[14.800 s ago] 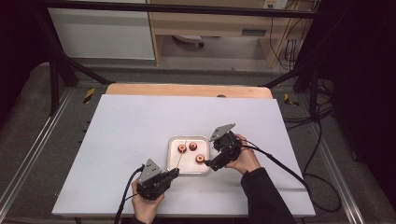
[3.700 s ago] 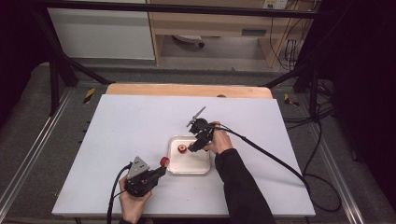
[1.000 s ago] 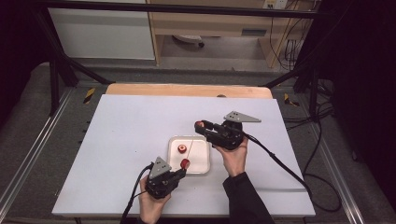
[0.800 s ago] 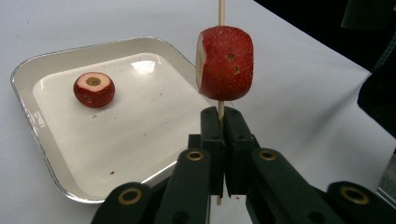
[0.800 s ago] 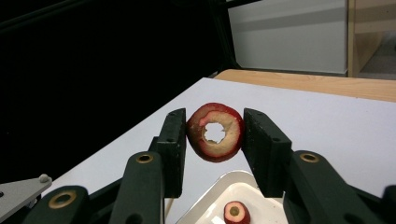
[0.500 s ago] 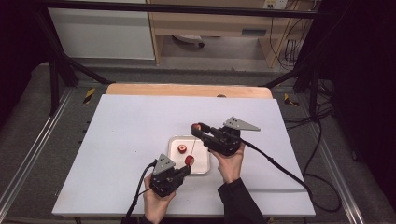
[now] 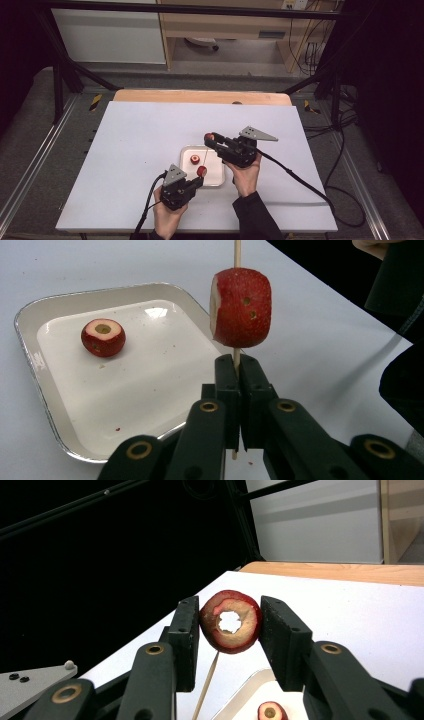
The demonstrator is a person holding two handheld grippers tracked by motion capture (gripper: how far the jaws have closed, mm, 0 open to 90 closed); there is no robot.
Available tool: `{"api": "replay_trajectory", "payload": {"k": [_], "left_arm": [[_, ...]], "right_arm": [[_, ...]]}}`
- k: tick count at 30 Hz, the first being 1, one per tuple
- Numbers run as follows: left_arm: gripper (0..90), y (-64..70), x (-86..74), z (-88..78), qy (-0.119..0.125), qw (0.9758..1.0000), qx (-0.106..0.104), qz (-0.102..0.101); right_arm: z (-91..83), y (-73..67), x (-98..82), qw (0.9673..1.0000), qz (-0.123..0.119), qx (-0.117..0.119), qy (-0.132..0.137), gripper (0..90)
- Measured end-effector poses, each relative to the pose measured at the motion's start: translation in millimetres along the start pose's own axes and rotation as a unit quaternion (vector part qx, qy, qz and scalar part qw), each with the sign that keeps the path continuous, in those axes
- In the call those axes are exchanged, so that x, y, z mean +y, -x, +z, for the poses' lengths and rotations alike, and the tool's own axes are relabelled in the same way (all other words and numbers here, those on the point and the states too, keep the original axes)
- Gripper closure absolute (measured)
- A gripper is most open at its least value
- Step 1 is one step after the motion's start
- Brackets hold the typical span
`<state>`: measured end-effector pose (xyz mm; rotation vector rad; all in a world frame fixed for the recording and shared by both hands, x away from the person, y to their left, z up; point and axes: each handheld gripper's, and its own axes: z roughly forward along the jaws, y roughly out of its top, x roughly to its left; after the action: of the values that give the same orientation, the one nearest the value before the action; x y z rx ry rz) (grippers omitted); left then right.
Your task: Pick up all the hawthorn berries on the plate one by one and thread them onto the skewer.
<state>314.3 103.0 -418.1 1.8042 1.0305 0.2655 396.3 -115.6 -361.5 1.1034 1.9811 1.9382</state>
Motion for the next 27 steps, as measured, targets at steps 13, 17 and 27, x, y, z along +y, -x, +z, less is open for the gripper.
{"api": "replay_trajectory", "payload": {"k": [13, 17, 27], "left_arm": [[88.5, 0.6, -1.0, 1.8, -0.008, 0.9995, -0.011, -0.029], [88.5, 2.9, -1.7, 2.7, -0.005, 0.9991, -0.015, -0.04], [88.3, 1.5, -2.6, 2.1, -0.002, 0.9982, -0.007, -0.059]], "right_arm": [[1.4, -2.1, -5.5, 0.9998, -0.018, 0.004, -0.001, 61.4], [0.5, -3.8, -7.3, 0.9994, -0.033, 0.001, 0.004, 61.5], [1.7, -3.2, -9.0, 1.0, -0.005, -0.006, 0.005, 61.5]]}}
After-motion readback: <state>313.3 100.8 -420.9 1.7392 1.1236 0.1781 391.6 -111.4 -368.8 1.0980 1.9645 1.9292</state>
